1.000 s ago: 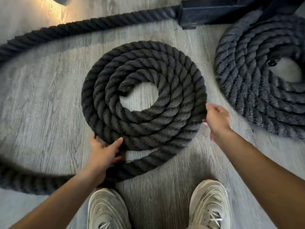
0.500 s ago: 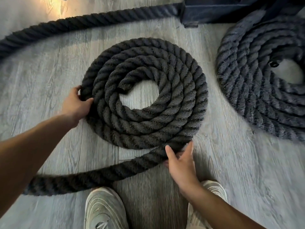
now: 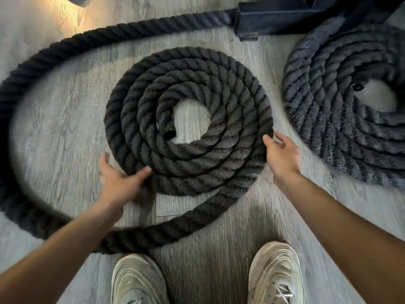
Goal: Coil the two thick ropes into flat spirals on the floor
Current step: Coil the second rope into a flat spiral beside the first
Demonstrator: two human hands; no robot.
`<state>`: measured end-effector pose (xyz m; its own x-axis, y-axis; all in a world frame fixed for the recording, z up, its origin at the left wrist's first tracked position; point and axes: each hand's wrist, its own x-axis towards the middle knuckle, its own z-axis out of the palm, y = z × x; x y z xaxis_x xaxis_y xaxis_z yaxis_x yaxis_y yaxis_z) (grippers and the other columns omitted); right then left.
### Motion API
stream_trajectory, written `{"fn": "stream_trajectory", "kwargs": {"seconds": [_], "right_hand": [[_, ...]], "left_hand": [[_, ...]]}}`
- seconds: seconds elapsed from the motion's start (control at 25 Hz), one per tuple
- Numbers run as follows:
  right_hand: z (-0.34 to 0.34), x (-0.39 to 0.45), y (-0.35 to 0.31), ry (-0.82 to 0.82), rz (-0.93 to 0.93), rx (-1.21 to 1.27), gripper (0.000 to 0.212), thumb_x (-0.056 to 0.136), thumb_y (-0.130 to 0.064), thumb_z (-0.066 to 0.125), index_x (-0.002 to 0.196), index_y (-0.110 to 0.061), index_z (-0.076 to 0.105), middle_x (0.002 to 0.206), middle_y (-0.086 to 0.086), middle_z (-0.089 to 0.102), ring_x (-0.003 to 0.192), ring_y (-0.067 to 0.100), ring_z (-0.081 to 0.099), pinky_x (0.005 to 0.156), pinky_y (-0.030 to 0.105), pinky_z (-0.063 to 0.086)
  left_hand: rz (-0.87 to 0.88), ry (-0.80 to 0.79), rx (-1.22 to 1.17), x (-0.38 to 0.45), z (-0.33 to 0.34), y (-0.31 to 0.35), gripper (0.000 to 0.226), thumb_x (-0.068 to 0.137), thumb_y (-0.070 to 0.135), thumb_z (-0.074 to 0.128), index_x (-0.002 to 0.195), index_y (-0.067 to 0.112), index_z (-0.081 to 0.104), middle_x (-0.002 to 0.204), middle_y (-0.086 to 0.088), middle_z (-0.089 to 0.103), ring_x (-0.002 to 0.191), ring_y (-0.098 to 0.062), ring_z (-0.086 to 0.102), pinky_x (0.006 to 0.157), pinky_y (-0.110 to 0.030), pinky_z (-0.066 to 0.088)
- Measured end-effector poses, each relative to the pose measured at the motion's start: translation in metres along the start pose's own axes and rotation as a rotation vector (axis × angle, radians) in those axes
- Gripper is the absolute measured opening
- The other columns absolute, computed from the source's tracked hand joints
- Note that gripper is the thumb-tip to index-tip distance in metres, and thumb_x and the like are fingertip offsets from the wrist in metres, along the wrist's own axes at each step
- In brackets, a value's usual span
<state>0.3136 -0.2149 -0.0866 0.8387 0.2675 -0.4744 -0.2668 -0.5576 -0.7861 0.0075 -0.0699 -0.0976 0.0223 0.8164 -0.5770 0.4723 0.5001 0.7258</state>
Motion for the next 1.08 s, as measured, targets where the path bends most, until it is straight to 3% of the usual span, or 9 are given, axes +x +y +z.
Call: {"fn": "stream_trajectory", "kwargs": {"seconds": [0.16,0.24,0.28,0.4,0.48,0.64,0.8,0.92,1.08], "right_hand": [[0.008,-0.073,0.047,-0.118,0.040,-0.066,0.068,0.096,-0.040,0.064,0.153,-0.037,0.026,0.138,-0.001,0.060,0.107,0.012,0.066,0.071,0.026,0.056],[0.017,-0.116,0.070,-0.203,0.064,-0.190,0.085,0.094,-0.051,0.061,0.159,-0.041,0.006,0.146,-0.001,0.053,0.125,0.023,0.059,0.088,0.039,0.055],[0.021,-0.131,0.078,-0.240,0.069,-0.209,0.089,0.094,-0.052,0.060,0.160,-0.039,0.002,0.133,-0.006,0.060,0.121,0.020,0.060,0.096,0.036,0.050],[0.026,-0.138,0.086,-0.306,0.090,-0.199,0.092,0.096,-0.046,0.060,0.161,-0.034,-0.003,0.089,-0.011,0.067,0.082,0.006,0.067,0.078,0.021,0.049],[0.026,-0.123,0.078,-0.299,0.093,-0.183,0.093,0.097,-0.044,0.060,0.161,-0.033,-0.006,0.114,-0.007,0.071,0.086,0.009,0.067,0.077,0.013,0.047],[0.018,-0.070,0.068,-0.217,0.035,-0.081,0.079,0.095,-0.047,0.062,0.157,-0.045,0.012,0.152,-0.011,0.045,0.111,0.018,0.066,0.095,0.036,0.056],[0.002,-0.002,0.045,0.048,-0.017,-0.040,0.046,0.083,-0.056,0.070,0.122,-0.031,0.062,0.105,-0.008,0.074,0.101,0.014,0.071,0.096,0.043,0.056],[0.001,0.012,0.033,0.184,-0.026,-0.032,0.031,0.090,-0.049,0.068,0.110,-0.026,0.066,0.100,-0.007,0.072,0.097,0.016,0.069,0.093,0.043,0.056],[0.003,-0.062,0.068,0.057,-0.069,-0.037,0.050,0.094,-0.043,0.064,0.140,-0.033,0.046,0.113,-0.006,0.067,0.100,0.014,0.068,0.089,0.042,0.059]], "left_hand": [[-0.053,0.103,0.048,0.056,-0.043,0.047,0.089,0.091,0.032,0.075,0.160,0.025,0.019,0.133,-0.016,0.056,0.090,-0.017,0.059,0.084,-0.046,0.056],[-0.025,0.053,0.067,0.070,-0.042,0.061,0.080,0.094,0.030,0.072,0.159,0.025,0.026,0.122,-0.009,0.062,0.084,-0.013,0.060,0.070,-0.037,0.056],[-0.009,0.038,0.059,0.074,-0.038,0.064,0.075,0.095,0.026,0.070,0.158,0.025,0.030,0.117,-0.007,0.064,0.080,-0.010,0.061,0.065,-0.034,0.056],[0.008,0.042,0.015,0.077,-0.025,0.062,0.066,0.097,0.016,0.067,0.154,0.029,0.037,0.124,-0.004,0.067,0.081,-0.008,0.064,0.057,-0.030,0.054],[-0.031,0.032,-0.008,0.071,-0.026,0.057,0.079,0.094,0.014,0.071,0.157,0.034,0.029,0.121,-0.005,0.068,0.075,-0.010,0.065,0.052,-0.029,0.054],[-0.119,-0.008,-0.062,0.040,-0.021,0.040,0.097,0.090,0.012,0.075,0.160,0.039,0.013,0.118,-0.006,0.066,0.068,-0.013,0.072,0.050,-0.029,0.060],[-0.165,-0.091,-0.081,-0.006,0.008,0.012,0.081,0.084,0.016,0.082,0.142,0.037,0.029,0.123,-0.005,0.067,0.084,-0.024,0.073,0.054,-0.034,0.060],[-0.195,-0.139,-0.061,-0.023,0.012,0.007,0.096,0.076,0.026,0.088,0.144,0.041,0.023,0.123,0.001,0.065,0.099,-0.024,0.071,0.067,-0.039,0.060],[-0.138,0.018,-0.112,0.019,-0.012,0.034,0.102,0.088,0.037,0.077,0.160,0.035,0.005,0.146,-0.007,0.052,0.112,-0.022,0.063,0.067,-0.036,0.055]]}}
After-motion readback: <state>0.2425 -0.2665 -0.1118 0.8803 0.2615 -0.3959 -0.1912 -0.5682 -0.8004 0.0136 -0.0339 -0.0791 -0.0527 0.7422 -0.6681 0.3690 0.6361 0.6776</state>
